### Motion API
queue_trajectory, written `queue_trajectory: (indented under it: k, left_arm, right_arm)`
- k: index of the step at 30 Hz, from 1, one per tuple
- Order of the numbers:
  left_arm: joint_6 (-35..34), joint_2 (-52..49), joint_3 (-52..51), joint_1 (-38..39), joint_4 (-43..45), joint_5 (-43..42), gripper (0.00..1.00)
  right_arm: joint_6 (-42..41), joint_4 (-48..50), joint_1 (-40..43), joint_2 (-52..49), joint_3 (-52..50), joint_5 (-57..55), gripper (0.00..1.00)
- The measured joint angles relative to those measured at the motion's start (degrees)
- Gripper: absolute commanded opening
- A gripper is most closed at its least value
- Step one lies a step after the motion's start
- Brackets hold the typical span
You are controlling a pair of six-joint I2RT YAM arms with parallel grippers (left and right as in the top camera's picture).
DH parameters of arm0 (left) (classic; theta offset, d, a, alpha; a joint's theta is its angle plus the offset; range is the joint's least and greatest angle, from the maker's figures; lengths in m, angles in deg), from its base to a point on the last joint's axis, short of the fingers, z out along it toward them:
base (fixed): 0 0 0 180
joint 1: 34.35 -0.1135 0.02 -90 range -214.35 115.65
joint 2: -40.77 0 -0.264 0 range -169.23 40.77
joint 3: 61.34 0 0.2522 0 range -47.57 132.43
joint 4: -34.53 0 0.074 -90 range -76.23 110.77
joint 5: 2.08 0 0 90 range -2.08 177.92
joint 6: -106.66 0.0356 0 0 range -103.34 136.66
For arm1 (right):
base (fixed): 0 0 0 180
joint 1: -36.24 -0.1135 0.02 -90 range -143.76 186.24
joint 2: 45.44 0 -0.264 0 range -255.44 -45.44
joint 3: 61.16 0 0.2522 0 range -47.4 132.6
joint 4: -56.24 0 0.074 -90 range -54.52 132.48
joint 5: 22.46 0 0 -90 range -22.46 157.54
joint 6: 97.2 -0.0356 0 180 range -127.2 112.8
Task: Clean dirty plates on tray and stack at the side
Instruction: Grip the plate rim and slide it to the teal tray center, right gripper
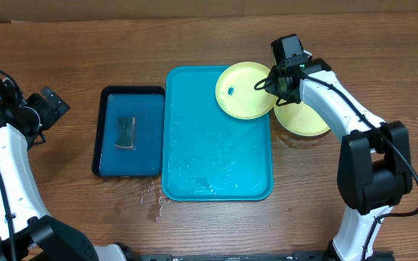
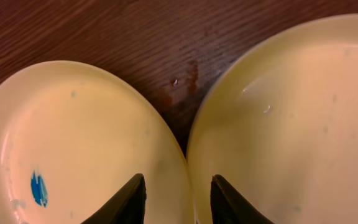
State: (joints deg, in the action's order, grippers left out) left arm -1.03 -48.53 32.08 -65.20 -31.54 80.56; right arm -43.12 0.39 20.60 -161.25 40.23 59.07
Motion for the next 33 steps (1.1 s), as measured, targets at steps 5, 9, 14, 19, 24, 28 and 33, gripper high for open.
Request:
queue_trajectory:
  k: [5, 9, 14, 19, 24, 28, 33]
  left_arm:
    - [0.00, 0.00, 0.00, 0.00, 0.02, 0.00, 1.00]
    - [0.00, 0.00, 0.00, 0.00, 0.02, 0.00, 1.00]
    - [0.00, 0.00, 0.00, 0.00, 0.02, 0.00, 1.00]
    - [0.00, 0.00, 0.00, 0.00, 0.02, 0.00, 1.00]
    - [0.00, 0.00, 0.00, 0.00, 0.02, 0.00, 1.00]
    - [0.00, 0.00, 0.00, 0.00, 0.02, 0.00, 1.00]
    - [0.00, 0.00, 0.00, 0.00, 0.02, 0.00, 1.00]
  right_arm:
    - [-0.09, -1.16, -0.04, -0.09, -0.04, -0.50, 0.29]
    - [-0.09, -0.96, -0.33, -0.09, -1.18, -0.57, 0.29]
    - [-0.07, 0.26, -0.92, -0.09, -3.78, -0.55, 0.26]
    - [0.31, 1.40, -1.01, -0.09, -4.72, -0.50, 0.04]
    - [-0.04, 2.21, -1.01, -0.09, -4.79, 0.66, 0.04]
    - [-0.04, 2.23, -1.03, -0.09, -4.79, 3.17, 0.04]
    - [-0.09, 1.68, -1.25, -0.09, -4.79, 7.52, 0.04]
